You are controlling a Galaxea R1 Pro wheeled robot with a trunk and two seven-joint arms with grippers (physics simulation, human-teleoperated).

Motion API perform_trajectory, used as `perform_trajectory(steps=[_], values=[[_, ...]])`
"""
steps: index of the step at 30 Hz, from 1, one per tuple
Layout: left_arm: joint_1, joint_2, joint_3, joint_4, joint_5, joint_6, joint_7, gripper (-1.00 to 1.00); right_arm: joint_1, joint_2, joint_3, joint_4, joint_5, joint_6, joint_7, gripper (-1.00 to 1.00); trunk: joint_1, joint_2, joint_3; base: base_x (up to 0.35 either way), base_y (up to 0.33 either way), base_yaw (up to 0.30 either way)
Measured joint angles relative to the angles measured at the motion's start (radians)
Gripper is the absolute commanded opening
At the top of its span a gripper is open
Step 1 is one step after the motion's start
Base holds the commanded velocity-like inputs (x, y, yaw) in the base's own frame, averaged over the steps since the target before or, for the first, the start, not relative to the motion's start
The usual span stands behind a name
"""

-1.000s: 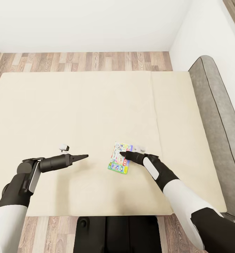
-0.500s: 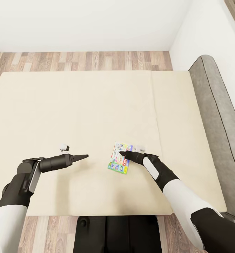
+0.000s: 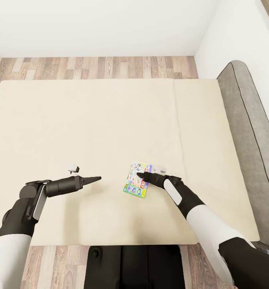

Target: Put all the toys in the child's room - the three board games (two on the bed and one on the table), the two jigsaw puzzles on the table, and the tennis ball on the table - inside the toy box on the table in the child's room.

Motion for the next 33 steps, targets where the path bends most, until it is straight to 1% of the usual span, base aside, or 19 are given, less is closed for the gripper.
perform_trajectory(steps=[19,21,24,26,33], values=[[0.0,0.0,0.0,0.0,0.0,0.0,0.0,1.0,-0.001,0.003,0.0,-0.012,-0.001,0.001,-0.001,1.0,0.0,0.0,0.0,0.0,0.0,0.0],[0.0,0.0,0.0,0.0,0.0,0.0,0.0,1.0,-0.001,0.009,0.0,-0.014,-0.001,0.001,-0.001,1.0,0.0,0.0,0.0,0.0,0.0,0.0],[0.0,0.0,0.0,0.0,0.0,0.0,0.0,1.0,-0.002,0.032,0.001,-0.015,0.0,0.001,0.0,1.0,0.0,0.0,0.0,0.0,0.0,0.0],[0.0,0.0,0.0,0.0,0.0,0.0,0.0,1.0,-0.002,0.04,0.001,-0.016,0.001,0.001,0.0,1.0,0.0,0.0,0.0,0.0,0.0,0.0],[0.0,0.0,0.0,0.0,0.0,0.0,0.0,1.0,-0.002,0.046,0.002,-0.016,0.001,0.003,0.0,1.0,0.0,0.0,0.0,0.0,0.0,0.0]])
